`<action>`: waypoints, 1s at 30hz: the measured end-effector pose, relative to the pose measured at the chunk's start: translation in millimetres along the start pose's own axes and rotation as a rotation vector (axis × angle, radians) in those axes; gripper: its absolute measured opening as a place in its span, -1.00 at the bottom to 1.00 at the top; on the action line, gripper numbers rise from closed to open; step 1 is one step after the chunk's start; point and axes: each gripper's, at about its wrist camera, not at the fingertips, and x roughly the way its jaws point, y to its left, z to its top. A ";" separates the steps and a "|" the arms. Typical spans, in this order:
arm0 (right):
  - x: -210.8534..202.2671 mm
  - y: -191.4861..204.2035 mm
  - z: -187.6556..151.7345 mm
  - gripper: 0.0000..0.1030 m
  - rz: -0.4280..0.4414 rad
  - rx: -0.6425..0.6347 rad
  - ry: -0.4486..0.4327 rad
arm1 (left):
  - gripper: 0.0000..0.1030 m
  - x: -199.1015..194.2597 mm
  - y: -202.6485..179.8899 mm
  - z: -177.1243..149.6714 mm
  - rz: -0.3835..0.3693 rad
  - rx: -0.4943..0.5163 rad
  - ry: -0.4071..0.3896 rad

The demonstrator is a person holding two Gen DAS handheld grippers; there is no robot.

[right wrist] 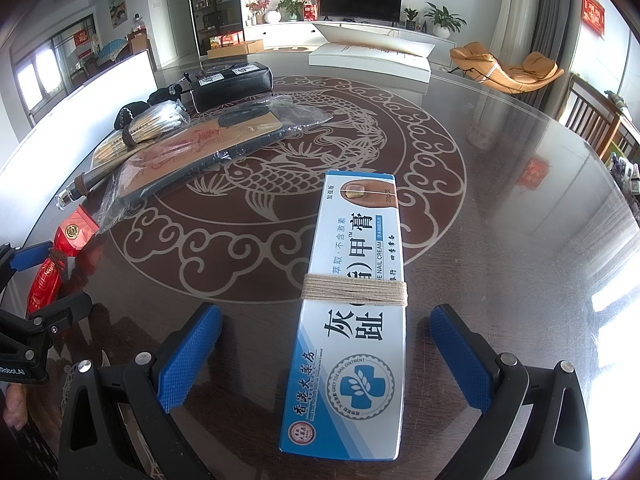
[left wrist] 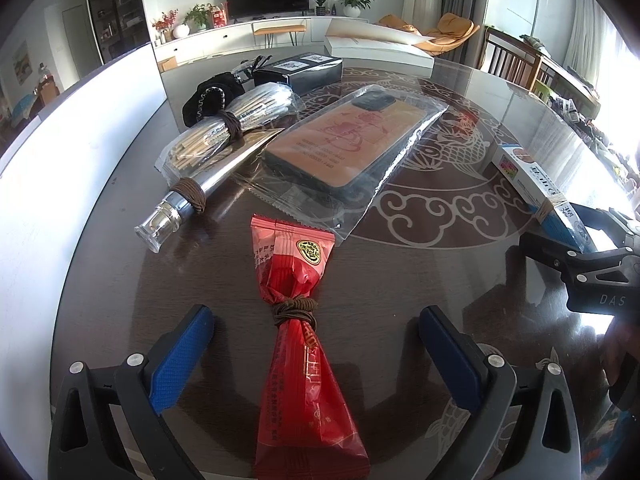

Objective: Organize objects
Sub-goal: 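Lift the red candy packet with left tool while right tool holds the cream box, then carry both items to the white bin and open both tools to drop them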

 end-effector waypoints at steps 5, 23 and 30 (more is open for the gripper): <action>2.4 -0.1 7.2 1.00 0.010 0.002 0.054 | -0.66 -10.3 -3.8 -0.7 -0.034 0.032 -0.047; -19.1 3.6 38.2 -0.16 0.047 0.034 0.113 | -0.66 -54.2 42.5 -5.3 -0.221 -0.206 -0.200; -62.9 12.7 48.2 -0.16 0.149 0.055 0.022 | -0.66 -66.6 61.3 -9.5 -0.304 -0.306 -0.252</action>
